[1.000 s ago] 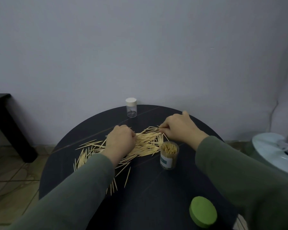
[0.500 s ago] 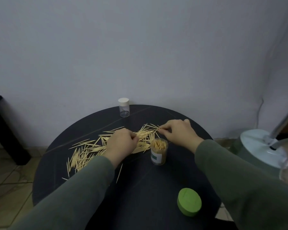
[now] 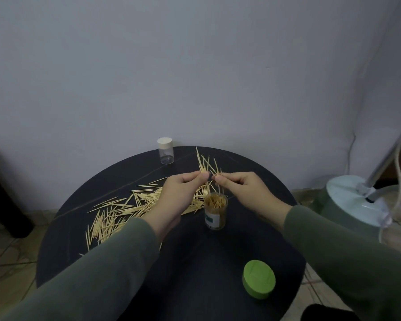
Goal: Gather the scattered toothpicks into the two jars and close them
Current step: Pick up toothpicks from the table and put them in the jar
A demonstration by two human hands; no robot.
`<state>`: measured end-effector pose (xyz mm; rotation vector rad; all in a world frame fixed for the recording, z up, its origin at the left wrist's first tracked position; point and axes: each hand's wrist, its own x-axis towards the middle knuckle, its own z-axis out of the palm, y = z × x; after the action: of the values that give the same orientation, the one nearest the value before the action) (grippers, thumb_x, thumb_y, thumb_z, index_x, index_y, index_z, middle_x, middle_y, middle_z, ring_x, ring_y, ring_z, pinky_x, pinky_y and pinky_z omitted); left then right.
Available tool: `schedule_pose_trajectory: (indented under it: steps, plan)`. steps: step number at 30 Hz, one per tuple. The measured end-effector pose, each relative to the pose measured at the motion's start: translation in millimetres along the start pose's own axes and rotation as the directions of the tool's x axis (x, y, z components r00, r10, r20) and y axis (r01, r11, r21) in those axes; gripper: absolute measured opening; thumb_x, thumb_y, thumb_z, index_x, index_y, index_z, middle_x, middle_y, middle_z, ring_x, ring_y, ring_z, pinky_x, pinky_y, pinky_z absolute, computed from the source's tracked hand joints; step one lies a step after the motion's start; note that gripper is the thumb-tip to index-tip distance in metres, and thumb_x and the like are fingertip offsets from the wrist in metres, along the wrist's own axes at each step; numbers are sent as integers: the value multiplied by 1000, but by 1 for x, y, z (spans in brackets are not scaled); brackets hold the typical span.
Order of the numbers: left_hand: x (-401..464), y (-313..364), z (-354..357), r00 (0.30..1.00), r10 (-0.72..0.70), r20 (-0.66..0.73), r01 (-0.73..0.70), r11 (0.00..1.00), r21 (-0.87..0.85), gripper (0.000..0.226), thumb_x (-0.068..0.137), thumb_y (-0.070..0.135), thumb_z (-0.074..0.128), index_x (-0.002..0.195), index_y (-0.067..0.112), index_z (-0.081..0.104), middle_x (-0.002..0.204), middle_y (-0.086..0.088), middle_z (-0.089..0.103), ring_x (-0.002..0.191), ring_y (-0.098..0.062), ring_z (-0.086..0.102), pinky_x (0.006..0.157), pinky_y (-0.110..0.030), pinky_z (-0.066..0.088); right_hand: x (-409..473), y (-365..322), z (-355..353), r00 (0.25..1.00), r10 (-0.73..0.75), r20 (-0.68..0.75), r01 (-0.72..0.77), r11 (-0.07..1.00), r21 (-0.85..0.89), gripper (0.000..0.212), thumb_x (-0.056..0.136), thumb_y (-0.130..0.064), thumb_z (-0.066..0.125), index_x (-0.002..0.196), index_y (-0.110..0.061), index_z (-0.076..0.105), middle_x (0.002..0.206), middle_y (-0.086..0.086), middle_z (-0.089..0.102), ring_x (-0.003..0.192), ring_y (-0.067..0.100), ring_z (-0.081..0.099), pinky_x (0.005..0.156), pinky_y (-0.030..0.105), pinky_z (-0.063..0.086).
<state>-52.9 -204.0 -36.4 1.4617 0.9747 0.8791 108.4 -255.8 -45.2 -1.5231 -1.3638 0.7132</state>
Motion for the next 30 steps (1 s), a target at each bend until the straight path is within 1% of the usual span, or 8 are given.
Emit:
schedule_pose_trajectory:
  steps: [4,7,10,14,17,22,25,30]
  plan:
    - [-2,-7,4,998,25,58,-27,999,37,18,90,28,65,105,22,73,87,23,67,79,10,57,69,-12,44,-6,5,-3,998,-21,61,28,992,-119,28,93,-32,59,117,-22,69,109,-11,69,103,-1,60,87,20,48]
    - [1,-15,2,995,26,92,-31,998,52,14,88,24,67,100,21,75,85,20,71,74,16,60,56,-2,43,-8,9,-4,998,-43,50,55,963,-264,25,92,-40,59,110,-30,71,97,-17,65,99,5,59,95,40,46]
    - [4,-19,0,993,4,116,-10,999,53,15,86,20,70,99,17,76,89,16,73,83,14,62,60,0,43,-8,9,-4,998,-47,44,61,908,-414,27,90,-48,58,108,-34,71,90,-22,58,100,5,54,104,51,35]
    - [3,-22,2,991,-15,130,7,998,61,10,85,17,71,93,19,76,84,15,74,81,11,64,63,-3,44,-8,10,-6,998,-24,59,49,881,-471,27,89,-49,59,106,-33,72,90,-20,57,98,4,54,104,49,36]
    - [5,-23,0,992,-30,126,19,996,89,12,82,20,73,93,19,77,93,10,75,92,3,64,74,-11,45,-7,11,-5,998,-12,66,41,884,-465,26,88,-49,61,106,-35,72,92,-19,59,99,4,55,103,49,38]
    - [9,-23,-7,988,-24,154,-3,986,169,23,78,26,77,99,18,77,102,7,74,105,-6,63,90,-22,48,-7,7,-9,998,-42,51,63,853,-518,30,86,-53,60,106,-34,72,95,-21,60,104,4,53,107,42,26]
    - [9,-19,-9,987,7,163,-45,972,230,16,82,25,74,97,21,78,95,10,74,97,-1,63,80,-15,45,-7,4,-10,997,-58,48,74,869,-490,31,87,-53,59,109,-35,71,101,-20,67,107,4,56,109,45,30]
    - [6,-17,-7,982,39,183,-99,939,329,17,85,27,71,101,24,76,93,14,72,86,6,60,65,-5,43,-8,2,-10,996,-64,63,88,833,-546,29,88,-51,60,109,-36,71,103,-17,70,106,2,56,109,42,23]
